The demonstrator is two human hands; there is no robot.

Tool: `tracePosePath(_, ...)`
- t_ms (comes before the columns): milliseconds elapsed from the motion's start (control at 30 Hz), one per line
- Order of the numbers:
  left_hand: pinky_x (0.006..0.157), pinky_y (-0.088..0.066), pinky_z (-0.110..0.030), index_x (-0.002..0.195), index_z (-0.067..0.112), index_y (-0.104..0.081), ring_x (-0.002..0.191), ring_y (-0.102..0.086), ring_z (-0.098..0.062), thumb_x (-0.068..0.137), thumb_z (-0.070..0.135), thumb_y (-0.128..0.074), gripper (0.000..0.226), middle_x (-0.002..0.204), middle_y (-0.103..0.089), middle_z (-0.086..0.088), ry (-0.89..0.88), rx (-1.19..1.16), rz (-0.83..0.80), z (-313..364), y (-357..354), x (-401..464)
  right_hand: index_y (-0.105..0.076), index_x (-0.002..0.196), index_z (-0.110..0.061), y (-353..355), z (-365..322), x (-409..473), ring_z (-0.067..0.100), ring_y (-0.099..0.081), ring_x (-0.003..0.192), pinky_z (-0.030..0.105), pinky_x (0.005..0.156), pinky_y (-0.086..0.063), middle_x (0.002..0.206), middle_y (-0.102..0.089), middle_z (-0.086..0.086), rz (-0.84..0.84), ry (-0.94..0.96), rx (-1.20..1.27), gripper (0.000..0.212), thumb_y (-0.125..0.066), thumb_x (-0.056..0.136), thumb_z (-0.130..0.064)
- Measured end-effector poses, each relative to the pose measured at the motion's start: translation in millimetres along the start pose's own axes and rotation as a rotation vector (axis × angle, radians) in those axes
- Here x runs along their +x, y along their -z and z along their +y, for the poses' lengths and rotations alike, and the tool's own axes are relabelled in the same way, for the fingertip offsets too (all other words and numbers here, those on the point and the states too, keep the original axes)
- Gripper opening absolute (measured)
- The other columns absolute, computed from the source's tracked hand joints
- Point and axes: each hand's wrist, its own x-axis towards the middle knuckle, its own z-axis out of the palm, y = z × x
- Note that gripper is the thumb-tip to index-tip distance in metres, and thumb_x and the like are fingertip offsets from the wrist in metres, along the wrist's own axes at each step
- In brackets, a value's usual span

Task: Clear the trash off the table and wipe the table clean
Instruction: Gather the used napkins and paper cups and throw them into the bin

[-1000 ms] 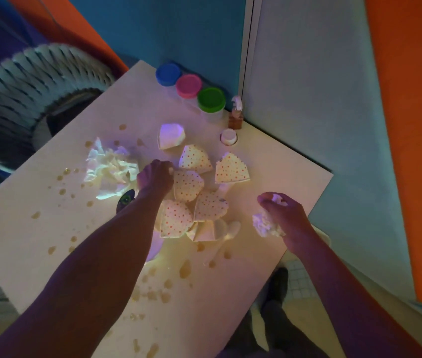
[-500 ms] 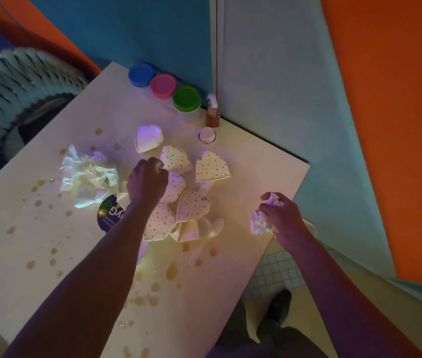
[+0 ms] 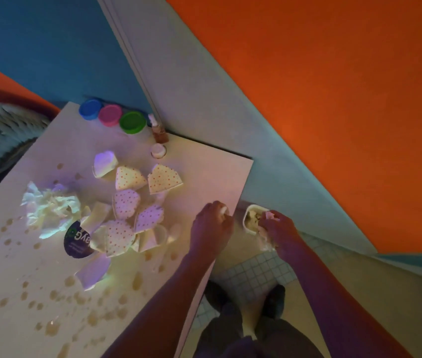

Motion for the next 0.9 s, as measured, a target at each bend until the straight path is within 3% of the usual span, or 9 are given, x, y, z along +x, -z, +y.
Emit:
tracePosePath(100, 0.071, -0.052, -0.039, 0.09, 0.02, -0.056, 0.086, -0.064, -0.028, 0.084, 0.031, -0.059, 0.013, 0.094, -0.065, -0.005, 0.068, -0.029, -0.121, 40, -34, -19, -0.065, 0.069, -0.013, 42, 20, 1, 0.022, -0.052, 0.058, 0.029, 0.057, -0.043, 0.062, -0.058, 0.008, -0.029, -0.059, -0.008, 0.019, -0.062, 0.084, -0.002)
tracePosePath(167, 0.071, -0.053, -0.041, 0.088, 0.018, -0.054, 0.086, -0.065, -0.028, 0.084, 0.031, -0.062, 0.015, 0.092, -0.066, -0.006, 0.094, -0.04, -0.17, 59, -53, -27, -0.065, 0.069, -0.013, 65, 34, 1, 0.022, -0.053, 0.057, 0.025, 0.052, -0.042, 0.061, -0.059, 0.01, -0.04, -0.107, -0.017, 0.018, -0.062, 0.084, -0.003)
tracePosePath(233, 0.071, -0.051, -0.039, 0.088, 0.017, -0.055, 0.086, -0.065, -0.027, 0.083, 0.029, -0.066, 0.017, 0.089, -0.067, -0.007, 0.112, -0.055, -0.212, 66, -67, -32, -0.064, 0.067, -0.013, 79, 43, 0, 0.021, -0.053, 0.053, 0.021, 0.048, -0.04, 0.058, -0.058, 0.007, -0.057, -0.144, -0.006, 0.021, -0.063, 0.084, -0.001)
tracePosePath(400, 0.071, -0.05, -0.032, 0.091, 0.02, -0.056, 0.086, -0.065, -0.023, 0.076, 0.034, -0.069, 0.024, 0.092, -0.066, -0.002, 0.195, -0.1, -0.265, 93, -104, -40, -0.065, 0.055, -0.016, 125, 60, 3, 0.019, -0.055, 0.054, 0.028, 0.057, -0.043, 0.055, -0.06, 0.004, -0.052, -0.205, 0.045, 0.027, -0.076, 0.072, 0.002)
tracePosePath(667, 0.061, -0.042, -0.025, 0.098, 0.02, -0.057, 0.083, -0.061, -0.012, 0.076, 0.021, -0.07, 0.025, 0.094, -0.063, 0.003, 0.259, -0.133, -0.272, 119, -142, -32, -0.073, 0.084, -0.009, 159, 71, 30, 0.022, -0.061, 0.062, 0.028, 0.057, -0.046, 0.07, -0.067, 0.009, -0.017, -0.243, 0.124, 0.012, -0.079, 0.074, -0.007)
tracePosePath(900, 0.062, -0.041, -0.025, 0.115, 0.012, -0.06, 0.092, -0.063, -0.019, 0.082, 0.018, -0.064, 0.034, 0.106, -0.064, -0.005, 0.283, -0.069, -0.298, 80, -202, 7, -0.07, 0.083, -0.006, 150, 102, 88, 0.022, -0.061, 0.06, 0.028, 0.06, -0.046, 0.075, -0.068, 0.013, 0.064, -0.312, 0.157, 0.017, -0.076, 0.083, -0.021)
